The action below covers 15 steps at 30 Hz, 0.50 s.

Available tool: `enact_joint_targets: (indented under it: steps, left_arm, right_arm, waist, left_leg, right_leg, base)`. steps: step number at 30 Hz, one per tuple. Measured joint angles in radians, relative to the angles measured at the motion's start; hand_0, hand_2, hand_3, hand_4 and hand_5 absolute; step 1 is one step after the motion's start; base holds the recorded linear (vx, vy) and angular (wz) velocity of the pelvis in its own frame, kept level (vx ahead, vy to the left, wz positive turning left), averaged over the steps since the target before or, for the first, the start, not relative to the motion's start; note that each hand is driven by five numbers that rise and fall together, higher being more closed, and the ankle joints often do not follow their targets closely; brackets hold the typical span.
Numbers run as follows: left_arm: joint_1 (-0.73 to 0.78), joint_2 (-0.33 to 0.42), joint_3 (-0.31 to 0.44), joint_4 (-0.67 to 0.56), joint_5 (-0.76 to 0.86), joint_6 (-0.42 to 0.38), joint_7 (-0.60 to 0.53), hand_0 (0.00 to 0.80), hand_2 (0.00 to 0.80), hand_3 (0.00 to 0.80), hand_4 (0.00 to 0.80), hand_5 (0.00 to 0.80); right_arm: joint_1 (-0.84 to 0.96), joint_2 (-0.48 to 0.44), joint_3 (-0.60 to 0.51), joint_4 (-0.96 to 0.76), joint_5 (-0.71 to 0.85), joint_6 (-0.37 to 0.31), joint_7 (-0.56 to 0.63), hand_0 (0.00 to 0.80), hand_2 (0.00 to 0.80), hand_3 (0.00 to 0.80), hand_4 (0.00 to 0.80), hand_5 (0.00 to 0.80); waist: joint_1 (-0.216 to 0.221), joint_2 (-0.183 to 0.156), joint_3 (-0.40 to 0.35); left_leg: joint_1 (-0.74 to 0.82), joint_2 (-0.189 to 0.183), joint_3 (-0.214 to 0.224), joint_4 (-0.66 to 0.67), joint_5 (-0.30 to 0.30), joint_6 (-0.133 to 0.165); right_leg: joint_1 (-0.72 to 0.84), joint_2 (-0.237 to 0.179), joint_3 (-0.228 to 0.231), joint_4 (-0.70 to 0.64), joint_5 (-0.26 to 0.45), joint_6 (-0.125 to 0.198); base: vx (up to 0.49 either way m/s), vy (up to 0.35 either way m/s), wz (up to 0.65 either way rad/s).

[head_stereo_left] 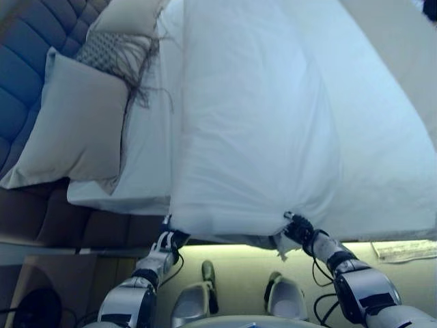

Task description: Make the bed neatly

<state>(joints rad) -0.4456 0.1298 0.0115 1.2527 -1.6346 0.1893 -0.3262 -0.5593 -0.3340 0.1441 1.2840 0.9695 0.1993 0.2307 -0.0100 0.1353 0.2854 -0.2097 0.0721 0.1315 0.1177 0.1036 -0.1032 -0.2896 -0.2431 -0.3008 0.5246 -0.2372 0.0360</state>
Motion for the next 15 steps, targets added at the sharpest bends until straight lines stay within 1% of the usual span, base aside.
enact_joint_targets:
  steps: [2,5,7,8,9,11,13,15]
  left_arm:
    - [-0.042,0.001,-0.005,-0.002,-0.029,-0.013,0.001,0.800,0.800,0.800,0.800,0.800]
    - [-0.077,0.011,-0.009,-0.001,-0.037,-0.026,0.002,0.800,0.800,0.800,0.800,0.800]
    - [-0.098,0.013,-0.012,-0.002,-0.038,-0.032,0.007,0.800,0.800,0.800,0.800,0.800]
    - [-0.110,0.016,-0.017,-0.002,-0.038,-0.034,0.012,0.800,0.800,0.800,0.800,0.800]
    - [-0.120,0.021,-0.031,-0.001,-0.038,-0.037,0.022,0.800,0.800,0.800,0.800,0.800]
    - [-0.136,0.029,-0.031,-0.001,-0.038,-0.038,0.033,0.800,0.800,0.800,0.800,0.800]
    - [-0.147,0.032,-0.031,-0.001,-0.039,-0.038,0.051,0.800,0.800,0.800,0.800,0.800]
    - [-0.151,0.034,-0.031,-0.002,-0.042,-0.038,0.058,0.800,0.800,0.800,0.800,0.800]
  right_arm:
    - [-0.047,-0.008,0.015,0.003,-0.003,-0.004,-0.004,0.800,0.800,0.800,0.800,0.800]
    - [-0.091,-0.011,0.032,0.003,-0.003,-0.004,-0.019,0.800,0.800,0.800,0.800,0.800]
    - [-0.112,-0.017,0.034,0.003,-0.003,-0.003,-0.025,0.800,0.800,0.800,0.800,0.800]
    - [-0.124,-0.019,0.035,0.003,-0.003,-0.001,-0.031,0.800,0.800,0.800,0.800,0.800]
    - [-0.134,-0.023,0.040,0.003,-0.003,0.005,-0.043,0.800,0.800,0.800,0.800,0.800]
    - [-0.154,-0.024,0.058,0.009,-0.005,0.012,-0.058,0.800,0.800,0.800,0.800,0.800]
    - [-0.180,-0.026,0.064,0.018,-0.006,0.039,-0.087,0.800,0.800,0.800,0.800,0.800]
    - [-0.198,-0.027,0.064,0.020,-0.007,0.057,-0.099,0.800,0.800,0.800,0.800,0.800]
  waist:
    - [0.000,0.002,0.045]
    - [0.002,-0.007,0.087]
    - [0.002,-0.010,0.106]
    - [0.003,-0.013,0.112]
    - [0.002,-0.016,0.117]
    - [0.005,-0.025,0.127]
    - [0.008,-0.032,0.142]
    - [0.009,-0.031,0.143]
  left_leg:
    - [-0.047,0.004,-0.009,0.041,-0.003,0.000]
    - [-0.109,0.017,-0.026,0.118,-0.026,-0.012]
    - [-0.152,0.023,-0.033,0.169,-0.042,-0.016]
    - [-0.180,0.026,-0.037,0.197,-0.056,-0.014]
    - [-0.207,0.026,-0.045,0.226,-0.061,-0.017]
    - [-0.242,0.028,-0.056,0.260,-0.080,-0.016]
    - [-0.266,0.029,-0.060,0.307,-0.094,-0.021]
    - [-0.296,0.031,-0.062,0.334,-0.107,-0.019]
  right_leg:
    - [-0.049,-0.009,0.003,0.053,-0.013,-0.016]
    - [-0.101,-0.009,0.004,0.117,-0.033,-0.038]
    - [-0.134,-0.011,0.004,0.152,-0.043,-0.046]
    - [-0.155,-0.010,0.005,0.169,-0.059,-0.045]
    - [-0.175,-0.012,0.006,0.192,-0.056,-0.050]
    - [-0.201,-0.014,0.009,0.216,-0.075,-0.051]
    - [-0.215,-0.015,0.019,0.246,-0.081,-0.052]
    - [-0.241,-0.013,0.026,0.260,-0.081,-0.052]
  base:
    - [-0.159,-0.006,0.09]
    - [-0.157,-0.037,0.01]
    - [-0.139,-0.034,0.02]
    - [-0.113,-0.025,0.09]
    - [-0.103,-0.011,0.12]
    - [-0.009,0.006,0.12]
    - [-0.034,0.032,0.05]
    - [-0.056,0.036,0.00]
